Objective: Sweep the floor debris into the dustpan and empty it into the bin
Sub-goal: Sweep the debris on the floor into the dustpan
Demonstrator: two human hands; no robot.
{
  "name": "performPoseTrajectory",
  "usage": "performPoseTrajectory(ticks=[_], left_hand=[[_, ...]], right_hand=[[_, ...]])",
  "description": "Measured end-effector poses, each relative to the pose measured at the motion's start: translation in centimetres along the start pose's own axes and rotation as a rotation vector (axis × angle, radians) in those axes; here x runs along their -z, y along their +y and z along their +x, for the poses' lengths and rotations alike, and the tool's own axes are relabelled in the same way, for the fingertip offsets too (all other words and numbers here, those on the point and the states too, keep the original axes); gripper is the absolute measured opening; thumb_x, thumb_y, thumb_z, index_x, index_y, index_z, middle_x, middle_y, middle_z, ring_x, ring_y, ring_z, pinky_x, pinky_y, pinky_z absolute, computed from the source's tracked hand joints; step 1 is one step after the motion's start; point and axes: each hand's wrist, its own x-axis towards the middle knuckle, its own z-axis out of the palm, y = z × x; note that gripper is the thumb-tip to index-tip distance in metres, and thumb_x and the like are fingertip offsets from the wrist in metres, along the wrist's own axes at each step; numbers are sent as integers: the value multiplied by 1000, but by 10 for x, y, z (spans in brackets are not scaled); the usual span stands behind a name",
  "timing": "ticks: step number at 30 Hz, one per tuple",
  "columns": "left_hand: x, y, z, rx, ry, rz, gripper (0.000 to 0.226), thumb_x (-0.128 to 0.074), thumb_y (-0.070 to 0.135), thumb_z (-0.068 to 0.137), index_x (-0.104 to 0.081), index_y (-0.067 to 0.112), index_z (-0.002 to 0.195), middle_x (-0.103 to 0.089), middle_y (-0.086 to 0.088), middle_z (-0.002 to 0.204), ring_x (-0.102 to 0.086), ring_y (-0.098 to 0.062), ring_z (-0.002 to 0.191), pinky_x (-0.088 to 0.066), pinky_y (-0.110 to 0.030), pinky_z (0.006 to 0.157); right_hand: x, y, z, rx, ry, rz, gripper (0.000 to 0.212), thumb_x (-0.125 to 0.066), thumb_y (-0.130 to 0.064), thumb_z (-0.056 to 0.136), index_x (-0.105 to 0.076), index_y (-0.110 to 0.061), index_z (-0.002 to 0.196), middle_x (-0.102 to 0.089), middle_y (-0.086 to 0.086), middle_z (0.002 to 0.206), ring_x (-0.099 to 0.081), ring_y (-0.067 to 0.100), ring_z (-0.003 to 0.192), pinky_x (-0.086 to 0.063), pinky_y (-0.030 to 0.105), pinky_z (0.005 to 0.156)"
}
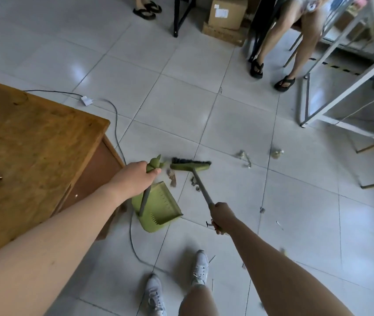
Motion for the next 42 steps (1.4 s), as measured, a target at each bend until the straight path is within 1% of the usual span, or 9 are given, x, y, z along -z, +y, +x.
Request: performPoseTrajectory(ticks=[4,10,17,22,26,29,31,36,42], left_hand=[[-5,-19,-15,0,1,3,47,-39,66,88,-56,22,84,-62,-1,80,-59,-16,73,-42,-31,57],[-30,-48,-39,72,23,-25,44,-40,65,88,-56,24,84,-61,1,83,-57,-12,74,-40,-30,56],[-68,-7,-64,128,10,-22,40,-40,59,92,-54,21,90,-58,0,85,-57,-20,80,-40,-32,62],[-103,42,-89,121,26,42,43,-39,54,95,-54,15,84,-59,-7,82,-58,-22,73,-39,-31,55],[-135,79,-110,110,74,136,47,-37,53,97,-57,10,96,-60,-9,87,-58,-28,81,-45,-36,65],[-160,102,-124,93,101,203,47,-35,53,96,-55,11,97,-58,-8,84,-56,-28,80,-43,-36,65],[-176,117,-133,76,112,194,46,-36,53,96,-54,11,96,-59,-9,87,-56,-28,79,-41,-36,63],[-200,145,-159,37,165,233,41,-36,53,96,-48,14,91,-46,-3,75,-48,-27,75,-39,-35,64],[-196,143,-192,38,182,201,43,-34,53,96,-50,13,93,-54,-8,84,-52,-28,77,-41,-36,64]], right_hand=[[-11,-10,7,63,-17,-54,22,-31,-19,103,-44,-3,93,-49,13,61,-44,19,37,-35,21,38],[-14,1,29,53,-43,-143,24,-34,-12,97,-44,-4,77,-54,11,61,-47,20,38,-35,18,37],[32,111,23,21,-16,-230,34,-38,-22,99,-39,-14,66,-48,7,60,-48,20,48,-33,18,43],[102,200,24,-82,-34,-241,30,-39,-31,98,-44,-12,75,-42,5,52,-38,14,36,-32,15,43],[150,256,19,-173,-51,-255,31,-39,-36,97,-49,-9,86,-46,9,58,-33,13,38,-29,16,43],[179,288,11,-148,-64,-256,39,-38,-34,100,-55,1,101,-57,17,72,-34,14,37,-27,19,44],[194,305,3,-130,-40,-299,41,-40,-32,100,-59,3,110,-53,12,62,-35,14,37,-27,18,42],[208,316,-23,15,8,-442,24,-43,-20,99,-57,0,95,-47,13,58,-38,17,41,-29,21,41],[213,318,-62,185,128,-673,30,-40,-20,100,-66,-9,110,-70,11,94,-62,26,72,-50,28,63]])
